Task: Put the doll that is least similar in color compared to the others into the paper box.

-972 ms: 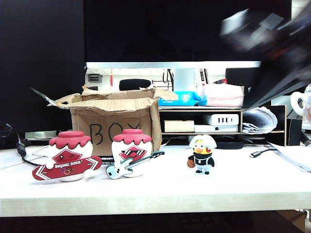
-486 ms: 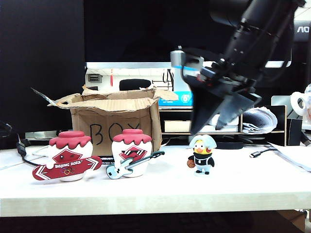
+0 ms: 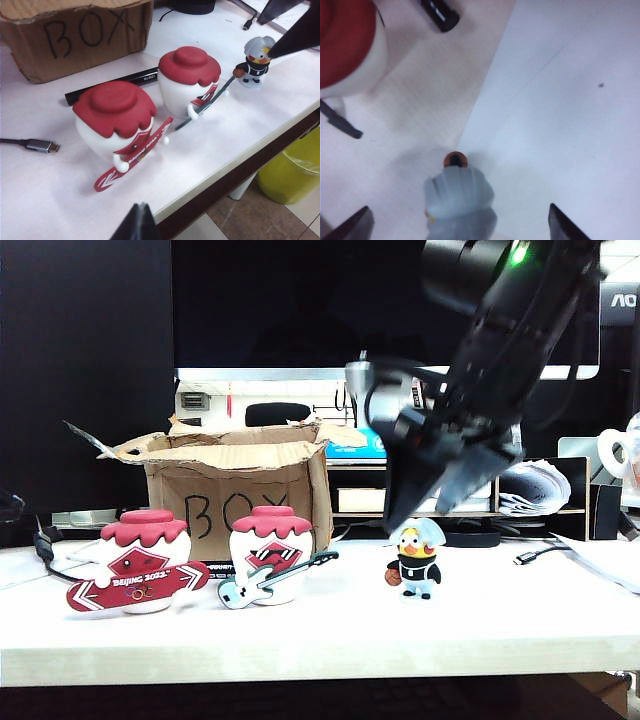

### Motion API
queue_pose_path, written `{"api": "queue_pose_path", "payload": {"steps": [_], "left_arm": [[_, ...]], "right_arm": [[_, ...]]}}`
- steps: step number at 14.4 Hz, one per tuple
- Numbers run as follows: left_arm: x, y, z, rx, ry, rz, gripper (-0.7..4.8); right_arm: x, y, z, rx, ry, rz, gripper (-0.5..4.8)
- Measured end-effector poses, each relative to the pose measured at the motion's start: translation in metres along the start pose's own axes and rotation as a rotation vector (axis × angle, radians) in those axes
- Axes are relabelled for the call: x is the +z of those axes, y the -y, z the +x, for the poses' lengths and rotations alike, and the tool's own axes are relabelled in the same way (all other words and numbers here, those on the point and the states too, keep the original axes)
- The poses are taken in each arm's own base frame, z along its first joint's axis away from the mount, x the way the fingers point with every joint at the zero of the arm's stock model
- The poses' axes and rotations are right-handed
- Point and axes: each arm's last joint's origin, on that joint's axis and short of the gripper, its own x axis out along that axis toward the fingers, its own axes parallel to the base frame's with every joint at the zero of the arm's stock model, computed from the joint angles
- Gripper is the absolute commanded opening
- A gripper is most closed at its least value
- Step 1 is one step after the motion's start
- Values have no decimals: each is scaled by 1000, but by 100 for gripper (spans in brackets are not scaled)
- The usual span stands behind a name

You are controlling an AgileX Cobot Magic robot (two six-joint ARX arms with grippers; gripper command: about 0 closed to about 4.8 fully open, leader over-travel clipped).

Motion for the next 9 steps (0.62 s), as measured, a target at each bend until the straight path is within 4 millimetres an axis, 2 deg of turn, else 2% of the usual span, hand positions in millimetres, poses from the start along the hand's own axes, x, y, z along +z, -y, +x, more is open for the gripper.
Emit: {"api": "queue_pose_path", "payload": {"steps": [7, 8, 9], "left_arm": [[0, 0, 0, 0, 0, 0, -5], [0, 0, 0, 0, 0, 0, -5], [0, 0, 0, 0, 0, 0, -5]], "right_arm": [[-9, 1, 36, 26, -90, 27, 477], [-9, 1, 37, 27, -90, 27, 417], [-7, 2, 37, 23, -75, 27, 280]]}}
